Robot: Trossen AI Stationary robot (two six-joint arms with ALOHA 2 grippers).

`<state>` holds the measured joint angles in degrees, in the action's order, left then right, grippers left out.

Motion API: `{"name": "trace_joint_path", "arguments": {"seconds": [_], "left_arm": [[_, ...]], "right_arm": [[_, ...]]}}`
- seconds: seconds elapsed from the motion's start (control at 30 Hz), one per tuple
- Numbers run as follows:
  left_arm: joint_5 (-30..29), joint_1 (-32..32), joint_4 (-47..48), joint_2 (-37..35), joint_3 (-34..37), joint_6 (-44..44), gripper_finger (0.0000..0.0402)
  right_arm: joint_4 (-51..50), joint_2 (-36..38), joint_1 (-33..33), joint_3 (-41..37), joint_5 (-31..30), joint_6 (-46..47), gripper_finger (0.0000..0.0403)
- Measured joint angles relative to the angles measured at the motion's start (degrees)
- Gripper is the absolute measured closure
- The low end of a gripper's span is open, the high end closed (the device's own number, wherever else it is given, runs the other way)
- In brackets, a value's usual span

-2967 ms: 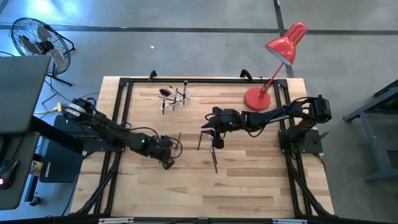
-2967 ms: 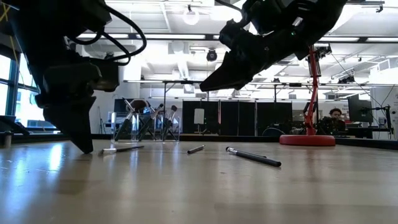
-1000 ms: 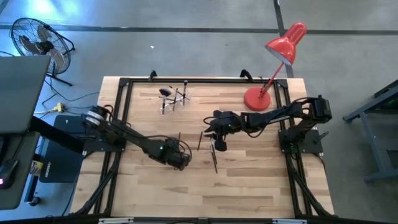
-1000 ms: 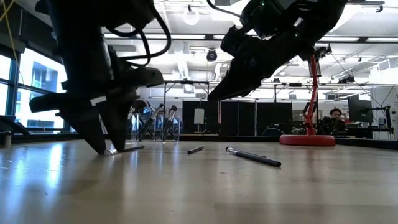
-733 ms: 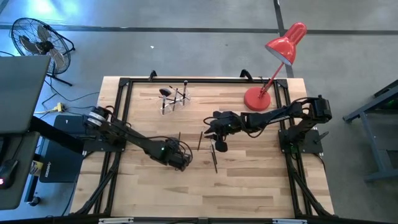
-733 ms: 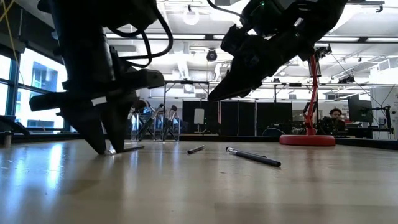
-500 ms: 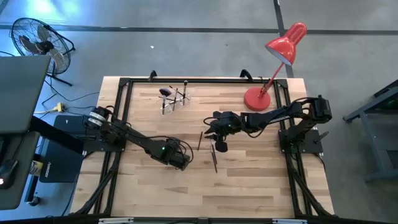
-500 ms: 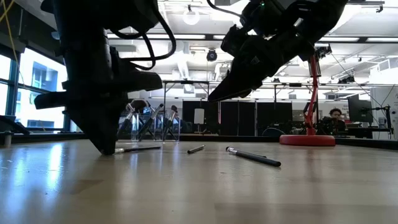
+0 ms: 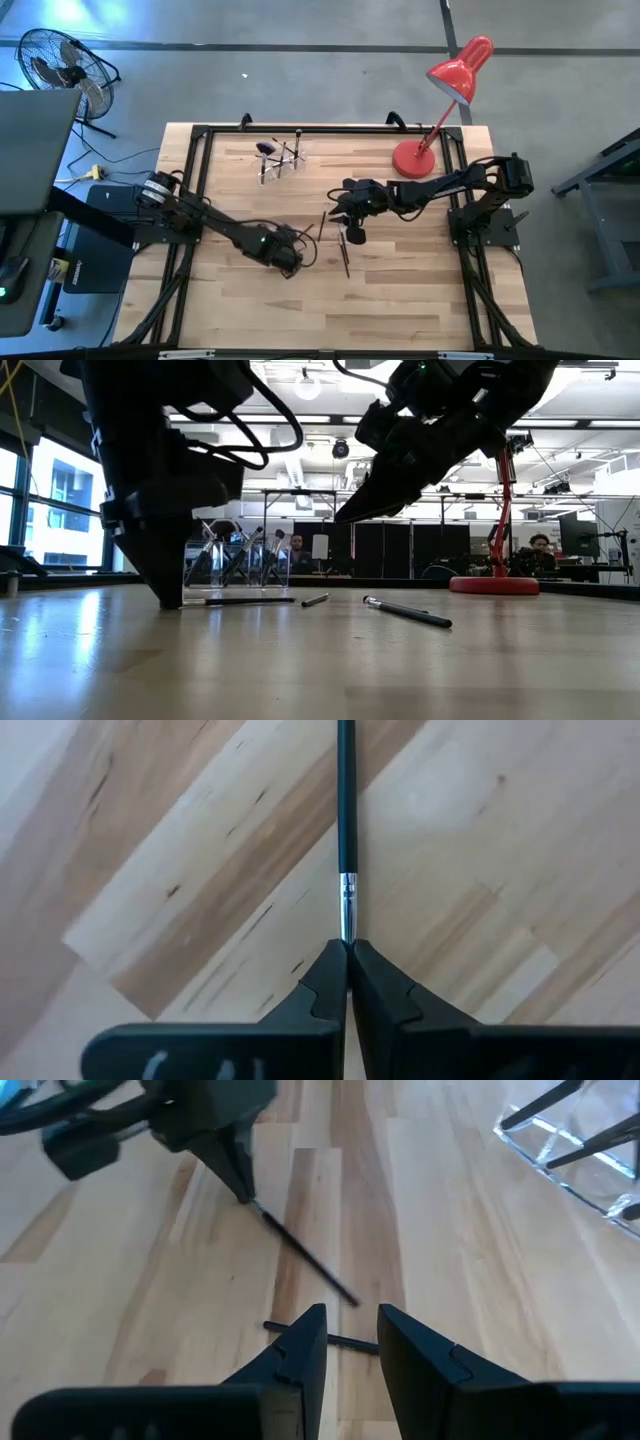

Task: Put items in baskets/containers
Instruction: Put the eyeshadow brush into the transparent organizer

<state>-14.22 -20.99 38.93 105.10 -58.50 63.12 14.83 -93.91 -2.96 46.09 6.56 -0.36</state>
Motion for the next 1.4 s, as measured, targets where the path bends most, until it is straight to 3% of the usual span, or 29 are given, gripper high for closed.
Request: {"name": "trace_joint_path", "arguments": {"seconds": [0.43,0.6,0.83,0.97,1.23,1.4], "left_arm": [[-8.7,0.0,1.9,-3.5,2.1,-7.5,0.0401],[-9.3,0.0,0.3,-8.1,7.8,-8.2,0.0401],[-7.6,0.5,-11.9,-15.6,17.4,-12.4,0.0401],[-1.9,2.9,-14.0,-18.8,19.6,-13.6,0.0401],[13.7,11.9,-19.0,-20.6,19.8,-16.6,0.0401],[18.0,15.8,-20.1,-20.6,19.7,-16.2,0.0401]], "right_arm": [[0.2,0.0,0.0,0.0,-4.8,1.4,0.0315],[1.8,0.0,0.4,0.0,-7.3,1.5,0.0315],[2.6,-0.8,2.6,0.0,-16.1,-3.4,0.0315],[0.1,-4.5,3.6,2.9,-19.8,-7.7,0.0315],[-14.0,-16.2,7.2,20.3,-20.1,-23.4,0.0315],[-15.2,-19.6,8.5,23.8,-20.1,-28.1,0.0315]]}}
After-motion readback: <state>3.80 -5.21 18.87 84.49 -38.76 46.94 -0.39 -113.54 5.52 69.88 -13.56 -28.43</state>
